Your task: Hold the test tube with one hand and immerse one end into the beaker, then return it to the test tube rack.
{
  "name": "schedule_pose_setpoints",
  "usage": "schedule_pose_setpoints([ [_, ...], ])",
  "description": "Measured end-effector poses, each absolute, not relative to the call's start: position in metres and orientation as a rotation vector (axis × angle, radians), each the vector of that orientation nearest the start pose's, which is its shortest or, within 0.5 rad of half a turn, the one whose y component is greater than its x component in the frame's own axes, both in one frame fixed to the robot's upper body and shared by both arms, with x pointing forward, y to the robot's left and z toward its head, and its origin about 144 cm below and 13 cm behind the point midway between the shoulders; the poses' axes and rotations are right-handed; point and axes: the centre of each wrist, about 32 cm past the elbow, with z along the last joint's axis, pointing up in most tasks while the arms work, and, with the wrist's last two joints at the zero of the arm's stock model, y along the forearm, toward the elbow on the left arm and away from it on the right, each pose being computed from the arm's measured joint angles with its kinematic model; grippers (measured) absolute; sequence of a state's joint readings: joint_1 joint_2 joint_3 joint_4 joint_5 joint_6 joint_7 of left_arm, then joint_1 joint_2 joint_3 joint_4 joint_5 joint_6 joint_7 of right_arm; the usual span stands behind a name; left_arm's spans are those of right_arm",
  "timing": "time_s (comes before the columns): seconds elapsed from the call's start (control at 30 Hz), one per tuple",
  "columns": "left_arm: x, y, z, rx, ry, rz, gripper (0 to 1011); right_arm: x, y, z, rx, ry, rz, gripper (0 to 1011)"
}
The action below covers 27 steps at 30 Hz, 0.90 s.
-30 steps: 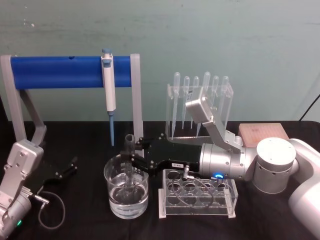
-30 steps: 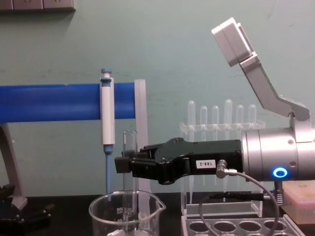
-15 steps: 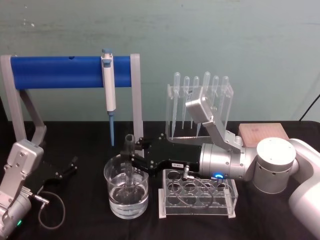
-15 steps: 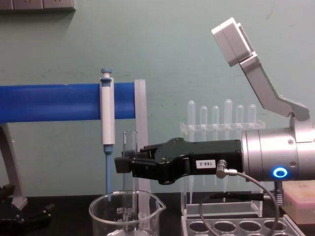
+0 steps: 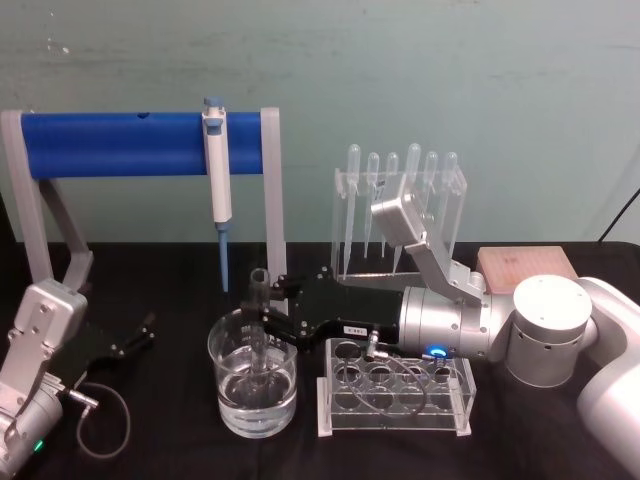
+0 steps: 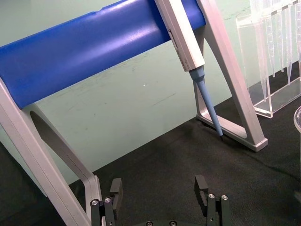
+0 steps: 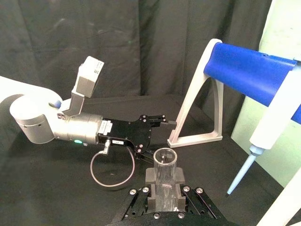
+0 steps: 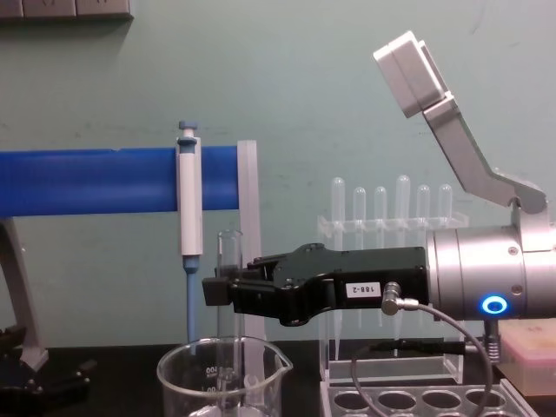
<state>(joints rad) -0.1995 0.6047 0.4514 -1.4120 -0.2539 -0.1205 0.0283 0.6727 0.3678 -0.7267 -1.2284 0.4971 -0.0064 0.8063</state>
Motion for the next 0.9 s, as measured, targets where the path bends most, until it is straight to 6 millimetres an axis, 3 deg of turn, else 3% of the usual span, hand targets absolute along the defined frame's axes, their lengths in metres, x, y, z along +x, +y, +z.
schedule_pose_setpoints([
  [0.9, 0.4886, 0.3097, 1.1398, 0.304, -0.285, 1.248, 1000, 0.5920, -0.1829, 1.2311, -0.130, -0.123, -0.283, 224],
])
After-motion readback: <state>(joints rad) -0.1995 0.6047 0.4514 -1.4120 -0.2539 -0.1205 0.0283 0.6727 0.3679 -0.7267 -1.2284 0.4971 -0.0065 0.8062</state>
